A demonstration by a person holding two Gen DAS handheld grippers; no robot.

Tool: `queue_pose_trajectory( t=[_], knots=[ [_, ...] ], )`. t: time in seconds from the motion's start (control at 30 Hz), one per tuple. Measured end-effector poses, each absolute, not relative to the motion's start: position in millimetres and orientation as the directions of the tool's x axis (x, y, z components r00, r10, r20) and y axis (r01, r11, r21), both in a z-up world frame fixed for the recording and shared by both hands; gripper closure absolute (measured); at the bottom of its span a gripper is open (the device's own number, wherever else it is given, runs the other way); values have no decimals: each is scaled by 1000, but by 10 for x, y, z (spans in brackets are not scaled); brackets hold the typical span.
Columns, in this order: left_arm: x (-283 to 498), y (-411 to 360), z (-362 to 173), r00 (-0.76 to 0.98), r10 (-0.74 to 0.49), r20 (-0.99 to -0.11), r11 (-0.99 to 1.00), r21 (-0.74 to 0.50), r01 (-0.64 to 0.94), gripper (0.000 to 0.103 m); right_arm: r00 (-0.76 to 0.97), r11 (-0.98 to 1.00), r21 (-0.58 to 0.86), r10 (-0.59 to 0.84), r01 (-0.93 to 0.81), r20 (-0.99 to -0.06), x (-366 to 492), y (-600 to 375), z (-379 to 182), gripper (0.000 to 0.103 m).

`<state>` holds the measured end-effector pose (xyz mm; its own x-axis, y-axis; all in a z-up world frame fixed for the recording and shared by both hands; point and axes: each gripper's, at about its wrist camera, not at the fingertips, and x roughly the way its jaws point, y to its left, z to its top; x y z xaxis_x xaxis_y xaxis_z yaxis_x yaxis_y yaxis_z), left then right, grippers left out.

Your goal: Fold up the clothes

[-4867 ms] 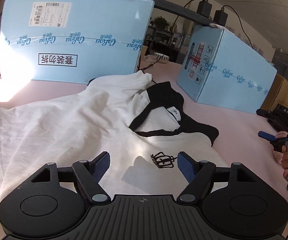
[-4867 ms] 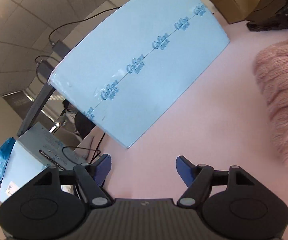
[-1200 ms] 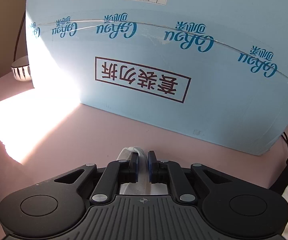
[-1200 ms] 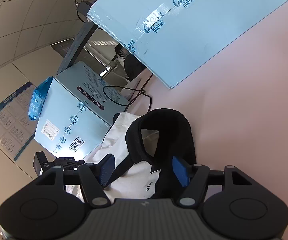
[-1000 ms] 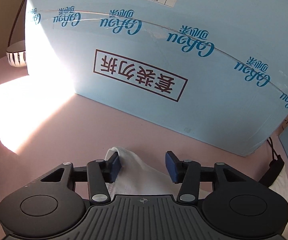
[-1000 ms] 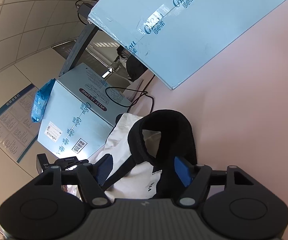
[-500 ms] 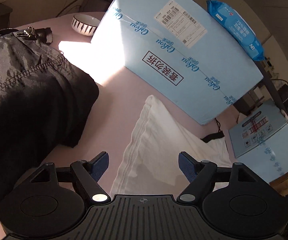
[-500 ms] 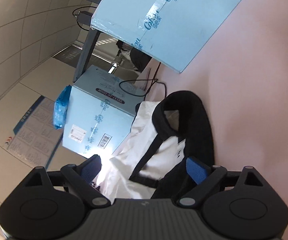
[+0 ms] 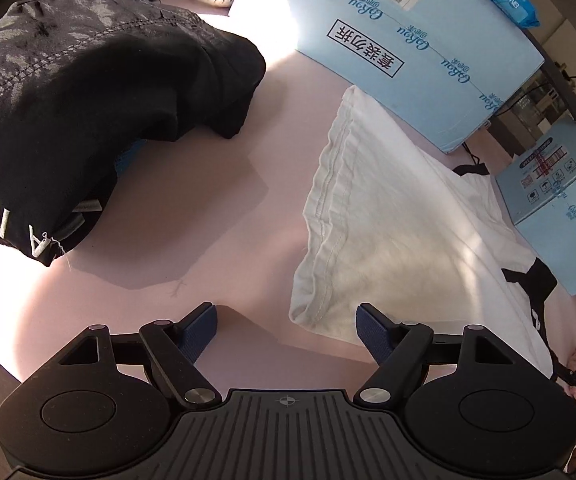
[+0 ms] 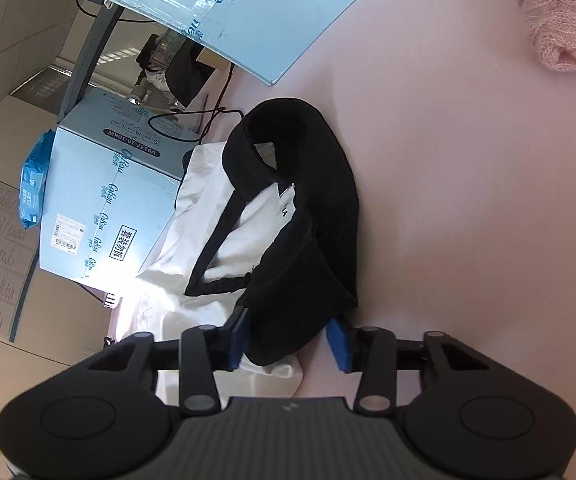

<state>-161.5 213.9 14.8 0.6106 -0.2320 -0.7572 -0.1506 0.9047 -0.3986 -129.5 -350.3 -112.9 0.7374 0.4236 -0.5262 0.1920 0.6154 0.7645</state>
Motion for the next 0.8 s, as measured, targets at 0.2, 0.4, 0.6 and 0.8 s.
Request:
queue_pose_trajectory(
  t=[0.2, 0.4, 0.6, 0.8],
  knots=[
    [-1439, 2162, 136, 632, -163, -758, 926, -339, -167, 103, 858, 690, 717, 307, 99, -413, -1322, -3445, -757, 95],
    [-1427, 2493, 20, 686, -55, -725, 891, -345, -294, 103, 849, 716, 683, 263, 146, -457, -1000, -3486, -708, 93],
    [-1526, 2471, 145, 753, -163, -638, 885, -432, -174, 73, 810, 624, 778, 419, 71, -410, -923, -3619, -1027, 28],
    [-1719, 1844, 396, 707, -491, -510, 855, -440, 276, 21, 722, 633, 742, 618, -221, -311, -1440, -3633, -813, 23]
  ],
)
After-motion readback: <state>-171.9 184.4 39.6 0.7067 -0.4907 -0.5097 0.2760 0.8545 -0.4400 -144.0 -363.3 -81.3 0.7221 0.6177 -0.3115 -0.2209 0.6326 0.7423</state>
